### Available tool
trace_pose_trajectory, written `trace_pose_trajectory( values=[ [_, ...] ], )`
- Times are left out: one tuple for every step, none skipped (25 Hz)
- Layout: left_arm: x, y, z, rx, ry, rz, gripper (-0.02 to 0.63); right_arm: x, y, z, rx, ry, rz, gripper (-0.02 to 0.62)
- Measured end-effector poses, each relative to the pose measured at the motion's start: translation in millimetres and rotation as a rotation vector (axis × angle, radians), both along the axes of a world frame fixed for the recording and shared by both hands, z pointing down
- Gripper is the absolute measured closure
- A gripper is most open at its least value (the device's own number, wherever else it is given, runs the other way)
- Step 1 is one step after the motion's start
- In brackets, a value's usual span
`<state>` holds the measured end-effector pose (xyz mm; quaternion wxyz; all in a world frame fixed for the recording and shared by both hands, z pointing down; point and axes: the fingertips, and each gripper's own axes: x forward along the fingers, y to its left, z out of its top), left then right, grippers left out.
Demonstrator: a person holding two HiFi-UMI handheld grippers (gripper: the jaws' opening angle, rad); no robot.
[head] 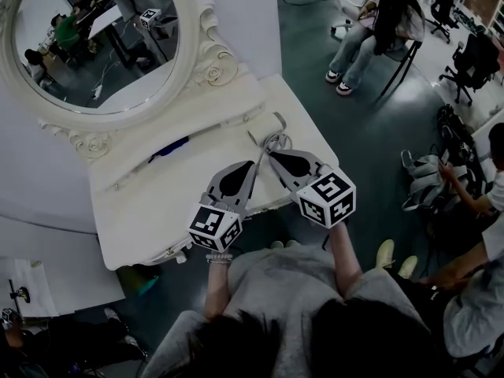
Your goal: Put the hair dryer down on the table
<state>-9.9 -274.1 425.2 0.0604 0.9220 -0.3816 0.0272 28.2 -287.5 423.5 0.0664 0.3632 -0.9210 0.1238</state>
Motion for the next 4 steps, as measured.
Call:
trace_pose_trajectory(
  values=[
    [0.4,0.0,0.6,-0.001,-0.001,0.001,0.601,0.8,0.4,1.1,0.000,0.003,0.000,0.595],
    [1.0,-0.2,1.0,-0.001,-0.002,0.002,0.601,1.6,0.6,2.1,0.000,0.009,0.000,0.595],
    [1.7,-0.4,1.4,-0.001,-0.002,0.003,0.601,2.6,0.7,3.2,0.001,0.017,0.000,0.595],
    [2.5,-0.6,1.8,-0.001,-0.003,0.004,0.601,3.6,0.8,4.3,0.002,0.026,0.001,0.595]
  ],
)
